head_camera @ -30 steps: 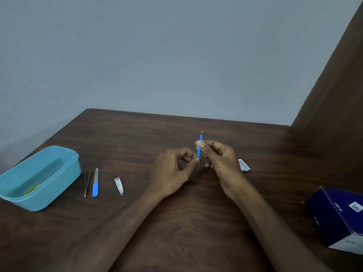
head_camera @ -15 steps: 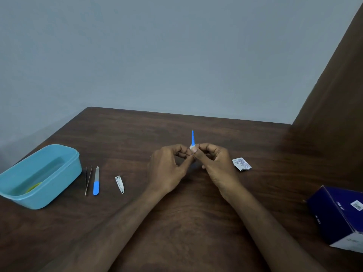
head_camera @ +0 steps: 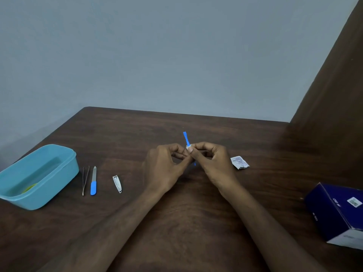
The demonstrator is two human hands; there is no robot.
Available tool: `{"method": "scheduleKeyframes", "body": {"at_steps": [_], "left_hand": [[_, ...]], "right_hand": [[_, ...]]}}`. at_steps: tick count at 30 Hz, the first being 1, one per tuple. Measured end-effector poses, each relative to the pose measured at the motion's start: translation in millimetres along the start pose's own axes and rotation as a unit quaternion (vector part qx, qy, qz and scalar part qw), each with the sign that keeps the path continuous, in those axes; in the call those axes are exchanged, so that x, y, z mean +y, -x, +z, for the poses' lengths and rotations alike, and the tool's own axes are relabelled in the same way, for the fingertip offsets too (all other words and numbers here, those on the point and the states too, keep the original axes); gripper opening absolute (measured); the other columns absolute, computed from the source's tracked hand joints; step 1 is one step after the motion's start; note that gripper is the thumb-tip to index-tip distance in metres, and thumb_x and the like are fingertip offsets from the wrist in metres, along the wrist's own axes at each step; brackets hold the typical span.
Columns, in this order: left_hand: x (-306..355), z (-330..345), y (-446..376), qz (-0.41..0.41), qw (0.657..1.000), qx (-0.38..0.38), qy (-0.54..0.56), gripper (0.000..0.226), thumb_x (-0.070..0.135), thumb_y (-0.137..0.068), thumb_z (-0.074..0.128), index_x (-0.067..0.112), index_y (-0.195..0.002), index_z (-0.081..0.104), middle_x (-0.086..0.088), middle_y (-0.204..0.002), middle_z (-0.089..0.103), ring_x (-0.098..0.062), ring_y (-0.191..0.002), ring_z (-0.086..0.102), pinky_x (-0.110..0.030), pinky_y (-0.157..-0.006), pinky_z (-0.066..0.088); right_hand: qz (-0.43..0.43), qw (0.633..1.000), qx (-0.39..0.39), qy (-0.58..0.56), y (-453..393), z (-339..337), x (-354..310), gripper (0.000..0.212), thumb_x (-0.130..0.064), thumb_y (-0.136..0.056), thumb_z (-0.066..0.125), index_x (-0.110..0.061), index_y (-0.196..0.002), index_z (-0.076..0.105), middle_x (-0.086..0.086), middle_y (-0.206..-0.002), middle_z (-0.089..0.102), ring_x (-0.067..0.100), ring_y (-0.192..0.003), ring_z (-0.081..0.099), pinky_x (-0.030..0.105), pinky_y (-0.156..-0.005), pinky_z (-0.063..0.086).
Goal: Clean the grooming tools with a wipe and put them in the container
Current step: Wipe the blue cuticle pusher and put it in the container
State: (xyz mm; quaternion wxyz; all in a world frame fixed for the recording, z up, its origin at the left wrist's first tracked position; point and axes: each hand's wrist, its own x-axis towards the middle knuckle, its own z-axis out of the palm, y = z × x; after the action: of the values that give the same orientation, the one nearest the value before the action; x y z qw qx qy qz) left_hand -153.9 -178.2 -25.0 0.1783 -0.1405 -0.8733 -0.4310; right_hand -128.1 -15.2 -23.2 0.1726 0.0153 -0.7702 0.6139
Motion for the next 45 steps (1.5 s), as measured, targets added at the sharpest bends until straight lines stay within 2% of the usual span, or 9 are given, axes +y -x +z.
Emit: {"method": "scheduleKeyframes", "body": {"at_steps": [5, 9, 12, 17, 24, 28, 34, 39, 45], "left_hand": [[5, -4, 3, 0.017, 1.000, -0.013, 0.009, 0.031, 0.079, -0.080, 0.071, 0.052, -0.096, 0.077, 0.040, -0.088, 0.072, 0.010, -0.070, 0.067, -0.028, -0.063, 0.057], [0, -2, -7, -0.054, 0.973, -0.002, 0.225, 0.015, 0.044, -0.096, 0.077, 0.038, -0.109, 0.082, 0.019, -0.098, 0.080, -0.006, -0.064, 0.071, -0.037, -0.060, 0.062], [0, -3, -11, -0.082, 0.939, -0.017, 0.333, 0.022, 0.026, -0.098, 0.077, 0.022, -0.120, 0.081, 0.011, -0.112, 0.081, -0.008, -0.079, 0.072, -0.025, -0.058, 0.054], [1, -5, -13, -0.074, 0.919, -0.040, 0.386, 0.018, 0.014, -0.099, 0.074, 0.008, -0.115, 0.080, 0.011, -0.115, 0.081, -0.004, -0.102, 0.076, -0.018, -0.056, 0.048], [-2, -6, -18, -0.132, 0.901, 0.049, 0.410, 0.011, 0.024, -0.092, 0.082, 0.014, -0.095, 0.081, 0.012, -0.086, 0.078, -0.002, -0.063, 0.052, -0.017, -0.053, 0.043], [-4, -7, -18, -0.141, 0.896, 0.075, 0.415, 0.020, 0.028, -0.091, 0.084, 0.009, -0.091, 0.080, 0.008, -0.080, 0.072, -0.005, -0.058, 0.045, -0.018, -0.051, 0.041], [-1, -7, -18, -0.143, 0.886, 0.059, 0.438, 0.009, 0.023, -0.098, 0.076, 0.019, -0.105, 0.080, 0.013, -0.097, 0.082, 0.005, -0.058, 0.056, -0.013, -0.051, 0.041], [2, -8, -18, -0.121, 0.885, 0.039, 0.449, 0.012, 0.018, -0.103, 0.069, 0.022, -0.110, 0.079, 0.006, -0.115, 0.082, 0.009, -0.061, 0.060, -0.011, -0.050, 0.038], [4, -9, -18, -0.137, 0.877, 0.075, 0.455, 0.011, 0.022, -0.094, 0.080, 0.012, -0.097, 0.078, 0.019, -0.071, 0.069, 0.002, -0.052, 0.048, -0.015, -0.048, 0.035]], "right_hand": [[-0.020, 0.999, 0.034, 0.023, -6, -5, 2, 0.028, -0.050, -0.097, 0.064, -0.025, -0.099, 0.076, -0.009, -0.094, 0.079, 0.008, -0.087, 0.072, 0.056, -0.084, 0.058], [-0.048, 0.996, -0.007, 0.075, -7, -13, 10, 0.025, -0.051, -0.099, 0.060, -0.029, -0.097, 0.071, -0.012, -0.092, 0.079, 0.037, -0.085, 0.069, 0.058, -0.076, 0.056], [-0.055, 0.993, -0.059, 0.081, -6, -8, 10, 0.021, -0.049, -0.102, 0.060, -0.031, -0.097, 0.069, -0.009, -0.089, 0.078, 0.048, -0.075, 0.062, 0.057, -0.068, 0.052], [-0.045, 0.990, -0.129, 0.045, -6, -10, 8, 0.018, -0.032, -0.108, 0.061, -0.021, -0.101, 0.073, -0.003, -0.087, 0.078, 0.011, -0.075, 0.062, 0.038, -0.072, 0.047], [-0.047, 0.994, -0.067, 0.068, -5, -12, 10, 0.007, -0.033, -0.102, 0.072, -0.029, -0.097, 0.076, -0.008, -0.082, 0.078, 0.010, -0.064, 0.053, 0.031, -0.062, 0.040], [-0.134, 0.978, -0.002, 0.159, 1, -10, 6, 0.003, -0.021, -0.098, 0.077, -0.021, -0.095, 0.078, -0.011, -0.076, 0.076, -0.001, -0.057, 0.059, 0.009, -0.059, 0.038], [-0.043, 0.993, -0.091, 0.064, -3, -10, 6, 0.012, -0.030, -0.105, 0.067, -0.023, -0.099, 0.077, -0.008, -0.083, 0.079, 0.012, -0.072, 0.064, 0.030, -0.068, 0.046], [0.015, 0.992, -0.114, -0.048, -3, -11, 2, 0.013, -0.021, -0.103, 0.069, -0.013, -0.103, 0.079, 0.001, -0.084, 0.079, -0.001, -0.076, 0.064, 0.016, -0.073, 0.048], [-0.019, 0.999, -0.043, -0.016, -3, -11, 2, 0.003, -0.020, -0.096, 0.079, -0.019, -0.098, 0.081, -0.002, -0.085, 0.082, 0.006, -0.082, 0.073, 0.025, -0.076, 0.053]]}}
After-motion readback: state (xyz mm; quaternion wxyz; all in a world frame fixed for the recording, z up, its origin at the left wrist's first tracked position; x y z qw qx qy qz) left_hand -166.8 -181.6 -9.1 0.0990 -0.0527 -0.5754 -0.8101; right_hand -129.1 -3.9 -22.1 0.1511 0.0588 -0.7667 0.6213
